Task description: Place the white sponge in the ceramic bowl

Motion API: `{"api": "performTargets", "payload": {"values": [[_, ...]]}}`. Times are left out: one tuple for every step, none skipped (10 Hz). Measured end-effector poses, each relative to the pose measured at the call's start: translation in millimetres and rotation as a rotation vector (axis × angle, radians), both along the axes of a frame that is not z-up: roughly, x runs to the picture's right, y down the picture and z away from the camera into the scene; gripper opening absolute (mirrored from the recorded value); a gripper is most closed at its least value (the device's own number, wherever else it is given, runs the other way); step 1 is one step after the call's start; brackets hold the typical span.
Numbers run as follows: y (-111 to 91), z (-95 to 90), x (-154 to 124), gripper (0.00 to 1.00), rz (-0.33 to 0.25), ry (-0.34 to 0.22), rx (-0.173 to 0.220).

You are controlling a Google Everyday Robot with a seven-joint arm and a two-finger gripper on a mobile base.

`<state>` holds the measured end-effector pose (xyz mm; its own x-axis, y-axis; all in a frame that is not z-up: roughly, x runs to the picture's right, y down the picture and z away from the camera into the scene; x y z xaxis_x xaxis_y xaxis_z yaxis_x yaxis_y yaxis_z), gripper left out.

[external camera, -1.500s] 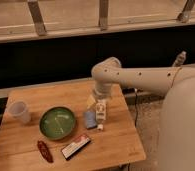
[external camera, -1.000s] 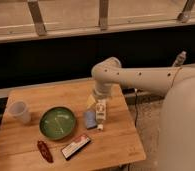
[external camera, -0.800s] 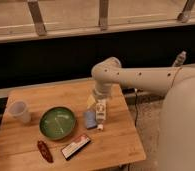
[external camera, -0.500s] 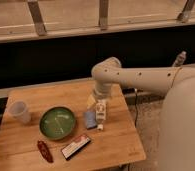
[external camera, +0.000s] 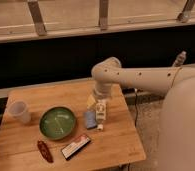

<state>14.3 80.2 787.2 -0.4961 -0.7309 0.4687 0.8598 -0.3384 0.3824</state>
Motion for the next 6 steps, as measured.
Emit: {"api": "performTargets", "payload": {"values": [[0.0, 0.0, 0.0, 0.80, 0.000, 0.000, 0.000], [0.0, 0.0, 0.0, 0.80, 0.000, 0.000, 0.000], [0.0, 0.0, 0.0, 0.80, 0.000, 0.000, 0.000], [0.1, 0.0, 0.0, 0.80, -0.001, 0.000, 0.000], [0.0, -0.6, 0.0, 0.80, -0.012, 0.001, 0.004], [1.8, -2.0, -6.1, 0.80, -0.045, -0.006, 0.012]]}}
